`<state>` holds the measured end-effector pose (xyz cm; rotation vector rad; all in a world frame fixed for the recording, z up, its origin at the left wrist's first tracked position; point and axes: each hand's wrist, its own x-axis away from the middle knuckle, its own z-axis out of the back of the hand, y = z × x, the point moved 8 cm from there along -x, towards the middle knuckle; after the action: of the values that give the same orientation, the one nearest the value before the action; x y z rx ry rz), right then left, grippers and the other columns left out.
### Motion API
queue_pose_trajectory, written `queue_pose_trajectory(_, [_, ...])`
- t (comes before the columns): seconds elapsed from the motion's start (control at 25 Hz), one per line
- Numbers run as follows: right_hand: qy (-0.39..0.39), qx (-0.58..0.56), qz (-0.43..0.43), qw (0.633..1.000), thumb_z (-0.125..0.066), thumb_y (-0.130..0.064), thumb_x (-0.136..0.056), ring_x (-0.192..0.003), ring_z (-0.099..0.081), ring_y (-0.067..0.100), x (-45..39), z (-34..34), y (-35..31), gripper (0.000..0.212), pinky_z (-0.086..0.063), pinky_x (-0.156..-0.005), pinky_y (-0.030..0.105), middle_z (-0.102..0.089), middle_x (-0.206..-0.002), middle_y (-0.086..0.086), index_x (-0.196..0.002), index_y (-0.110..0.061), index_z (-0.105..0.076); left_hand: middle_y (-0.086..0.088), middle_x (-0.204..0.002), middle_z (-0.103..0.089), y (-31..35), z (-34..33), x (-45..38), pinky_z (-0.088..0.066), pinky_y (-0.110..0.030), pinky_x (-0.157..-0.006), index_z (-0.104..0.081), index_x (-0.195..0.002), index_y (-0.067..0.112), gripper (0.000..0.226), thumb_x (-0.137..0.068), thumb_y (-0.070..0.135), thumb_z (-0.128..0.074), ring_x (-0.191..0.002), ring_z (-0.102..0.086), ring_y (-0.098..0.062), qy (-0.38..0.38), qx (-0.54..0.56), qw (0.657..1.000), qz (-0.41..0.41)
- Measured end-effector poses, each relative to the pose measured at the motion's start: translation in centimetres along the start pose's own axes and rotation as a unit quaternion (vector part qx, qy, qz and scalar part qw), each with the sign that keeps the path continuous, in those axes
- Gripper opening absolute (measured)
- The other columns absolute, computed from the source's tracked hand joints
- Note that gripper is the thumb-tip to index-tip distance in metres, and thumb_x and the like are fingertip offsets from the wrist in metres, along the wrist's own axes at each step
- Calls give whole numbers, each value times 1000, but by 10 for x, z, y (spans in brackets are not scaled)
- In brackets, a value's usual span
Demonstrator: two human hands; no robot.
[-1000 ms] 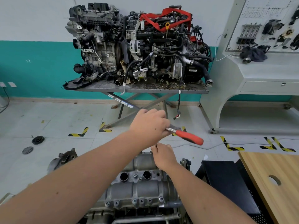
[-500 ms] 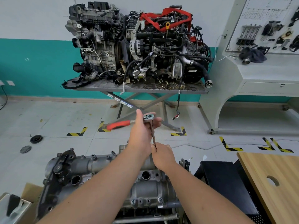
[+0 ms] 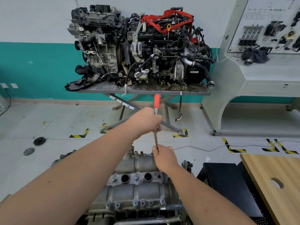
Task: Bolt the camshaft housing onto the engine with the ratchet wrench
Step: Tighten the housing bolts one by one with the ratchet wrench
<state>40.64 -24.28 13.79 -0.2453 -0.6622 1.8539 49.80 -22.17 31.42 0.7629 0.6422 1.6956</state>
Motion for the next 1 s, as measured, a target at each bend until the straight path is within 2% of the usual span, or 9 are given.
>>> queue_pose_trajectory(0.08, [-1,7,2,1000,-27,-41,-106,-111,-44,28,1,0,-1,36,-42,-84,40,-60,-89,3,-96,-22,-56,0,-79,-66,16,-3,2,-40,-30,-54,-52,-88,16,19,-99,26,-41,-68,-61,-18,7,-194,979,-59])
queue_pose_trajectory(0.16, [4,9,5,1000,-27,-41,-106,-109,-45,29,3,1,-2,34,-41,-83,40,-58,-87,2,-91,-22,-52,4,-77,-52,25,-13,8,-34,-31,-55,-47,-86,22,25,-102,40,-39,-70,-54,-21,44,-347,926,-143])
queue_pose_trajectory(0.28, [11,5,1,1000,-28,-39,-106,-109,-43,28,3,3,-2,32,-40,-84,40,-64,-94,6,-90,-22,-51,6,-80,-45,26,-23,24,-30,-33,-68,-44,-75,24,38,-99,54,-37,-78,-50,-22,152,-406,861,-265])
queue_pose_trajectory(0.44, [15,14,6,1000,-30,-33,-105,-101,-46,25,1,0,-2,33,-41,-79,36,-65,-99,5,-98,-17,-57,0,-95,-54,2,-14,34,-42,-34,-67,-60,-80,12,56,-86,66,-44,-81,-49,-21,269,-158,910,-274])
queue_pose_trajectory(0.56, [2,-19,5,1000,-34,-30,-104,-104,-52,25,-1,-4,0,31,-43,-82,29,-65,-112,5,-115,-19,-60,9,-108,-55,-23,-26,28,-50,-29,-82,-57,-113,26,41,-90,58,-46,-94,-54,-7,216,112,949,-199])
queue_pose_trajectory(0.68, [3,15,-2,1000,-27,-35,-105,-112,-45,30,-2,-1,0,39,-36,-83,38,-66,-106,8,-107,-14,-60,4,-92,-74,-40,-36,20,-50,-25,-79,-57,-114,37,32,-99,50,-32,-86,-68,-8,197,394,894,-77])
queue_pose_trajectory(0.76, [11,17,-3,1000,-26,-38,-106,-111,-44,29,-1,1,0,42,-36,-83,40,-66,-104,9,-104,-14,-60,0,-81,-75,-47,-46,13,-47,-32,-81,-67,-103,28,46,-102,56,-30,-77,-71,-12,150,528,835,26])
queue_pose_trajectory(0.84, [10,21,0,1000,-26,-40,-106,-110,-45,29,0,1,0,40,-38,-84,40,-64,-97,7,-97,-17,-57,-4,-68,-70,-52,-46,10,-48,-33,-74,-67,-91,16,51,-102,55,-37,-67,-70,-18,116,573,807,77])
queue_pose_trajectory(1.0, [14,11,5,1000,-27,-42,-107,-111,-43,28,1,1,0,42,-39,-84,40,-66,-100,8,-105,-15,-60,-2,-69,-73,-40,-26,7,-52,-37,-82,-59,-85,14,36,-101,41,-42,-75,-74,-18,26,358,929,92])
